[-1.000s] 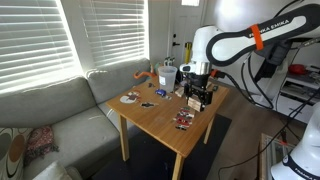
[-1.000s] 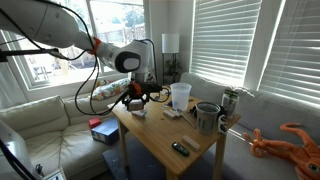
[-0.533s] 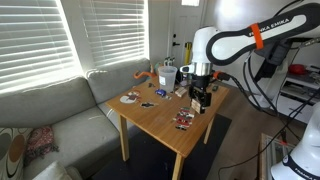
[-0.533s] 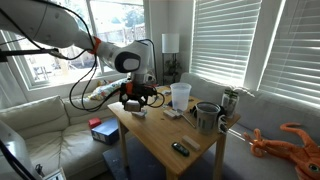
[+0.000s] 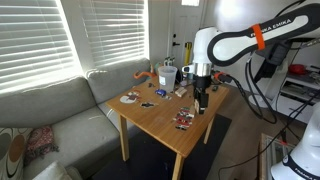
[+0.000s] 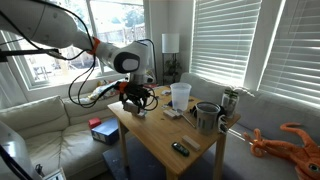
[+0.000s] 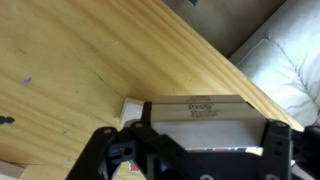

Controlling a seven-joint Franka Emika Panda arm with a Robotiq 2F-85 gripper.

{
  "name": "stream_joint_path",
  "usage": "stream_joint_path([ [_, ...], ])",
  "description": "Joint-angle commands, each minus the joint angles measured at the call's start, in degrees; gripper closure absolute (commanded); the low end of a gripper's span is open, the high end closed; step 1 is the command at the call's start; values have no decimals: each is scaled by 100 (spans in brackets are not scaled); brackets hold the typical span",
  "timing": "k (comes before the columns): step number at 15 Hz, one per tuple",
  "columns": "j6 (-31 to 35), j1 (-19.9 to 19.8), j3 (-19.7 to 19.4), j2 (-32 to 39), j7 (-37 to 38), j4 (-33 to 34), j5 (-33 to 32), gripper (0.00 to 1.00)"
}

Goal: Stack up the wooden chips on the left

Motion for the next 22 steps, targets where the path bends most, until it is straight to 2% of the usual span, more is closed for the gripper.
stream_joint_path([
  [1, -177, -45, 17, -181, 648, -71, -159, 41],
  [9, -136, -72, 51, -101, 1479, 1, -765, 41],
  [22, 418, -25, 195, 72, 2063, 19, -987, 41],
])
